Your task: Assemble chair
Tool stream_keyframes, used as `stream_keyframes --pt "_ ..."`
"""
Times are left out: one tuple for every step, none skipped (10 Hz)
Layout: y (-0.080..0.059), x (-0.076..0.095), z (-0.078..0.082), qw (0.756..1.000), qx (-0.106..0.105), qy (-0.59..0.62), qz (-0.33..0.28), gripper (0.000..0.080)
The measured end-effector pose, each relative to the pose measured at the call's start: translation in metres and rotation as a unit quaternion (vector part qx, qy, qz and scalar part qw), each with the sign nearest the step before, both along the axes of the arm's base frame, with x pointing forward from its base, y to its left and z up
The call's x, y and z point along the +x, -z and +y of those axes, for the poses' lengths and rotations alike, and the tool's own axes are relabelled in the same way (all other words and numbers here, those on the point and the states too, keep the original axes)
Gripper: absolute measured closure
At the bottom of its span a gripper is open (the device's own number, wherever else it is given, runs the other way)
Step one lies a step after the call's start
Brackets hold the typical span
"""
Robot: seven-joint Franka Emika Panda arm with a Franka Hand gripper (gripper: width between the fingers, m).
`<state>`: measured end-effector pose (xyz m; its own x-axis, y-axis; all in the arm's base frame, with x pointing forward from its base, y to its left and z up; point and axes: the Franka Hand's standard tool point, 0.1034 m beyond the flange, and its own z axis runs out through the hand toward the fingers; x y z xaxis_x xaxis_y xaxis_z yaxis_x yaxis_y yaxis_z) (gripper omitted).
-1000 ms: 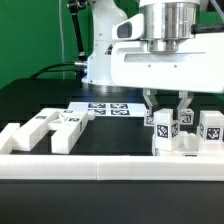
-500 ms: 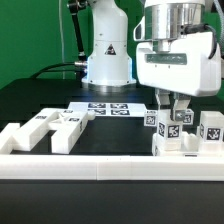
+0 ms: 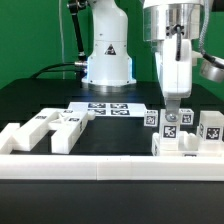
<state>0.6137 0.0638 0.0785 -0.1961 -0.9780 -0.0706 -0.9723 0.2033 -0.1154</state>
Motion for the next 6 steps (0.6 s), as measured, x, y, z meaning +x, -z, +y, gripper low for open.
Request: stream_keyframes --pt "0.0 0.0004 0.0004 1.0 0.005 0.029 0.0 0.0509" --pt "0.0 0.0004 0.0003 1.0 0.004 0.025 0.0 0.0509" --pt "0.0004 0.0002 0.0005 1.0 0.001 0.001 -0.001 0.0509" --pt "0.0006 -0.0001 0.0013 1.0 -0.001 -0.015 -0.001 0.0352" --pt "0.0007 -0.0003 0.0028 0.999 -0.003 -0.033 -0.002 0.0227" --pt "0.0008 -0.0005 0.0025 0.994 -0.014 -0.107 -0.004 0.0227"
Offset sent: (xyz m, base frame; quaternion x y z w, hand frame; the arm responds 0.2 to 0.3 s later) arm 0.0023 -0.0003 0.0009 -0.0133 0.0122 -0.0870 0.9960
